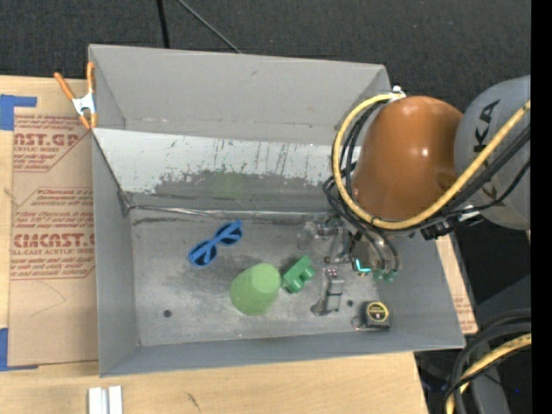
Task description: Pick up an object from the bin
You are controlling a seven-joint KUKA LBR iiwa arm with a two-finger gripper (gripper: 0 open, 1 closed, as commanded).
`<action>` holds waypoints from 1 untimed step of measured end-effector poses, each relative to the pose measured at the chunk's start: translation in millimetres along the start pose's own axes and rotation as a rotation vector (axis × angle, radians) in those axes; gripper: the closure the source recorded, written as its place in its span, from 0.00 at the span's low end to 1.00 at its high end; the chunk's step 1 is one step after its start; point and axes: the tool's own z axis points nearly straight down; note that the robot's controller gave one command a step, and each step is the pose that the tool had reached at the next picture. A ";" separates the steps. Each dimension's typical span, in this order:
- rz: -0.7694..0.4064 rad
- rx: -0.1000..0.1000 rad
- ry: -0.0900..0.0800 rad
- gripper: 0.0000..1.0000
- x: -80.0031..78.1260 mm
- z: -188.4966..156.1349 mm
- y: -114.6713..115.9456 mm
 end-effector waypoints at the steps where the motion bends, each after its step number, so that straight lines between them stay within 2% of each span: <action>1: 0.001 0.000 -0.001 0.00 -35.0 136.1 -12.0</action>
Offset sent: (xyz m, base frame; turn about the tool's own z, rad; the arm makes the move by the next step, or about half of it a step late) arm 0.0354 -0.0127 -0.1315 0.0012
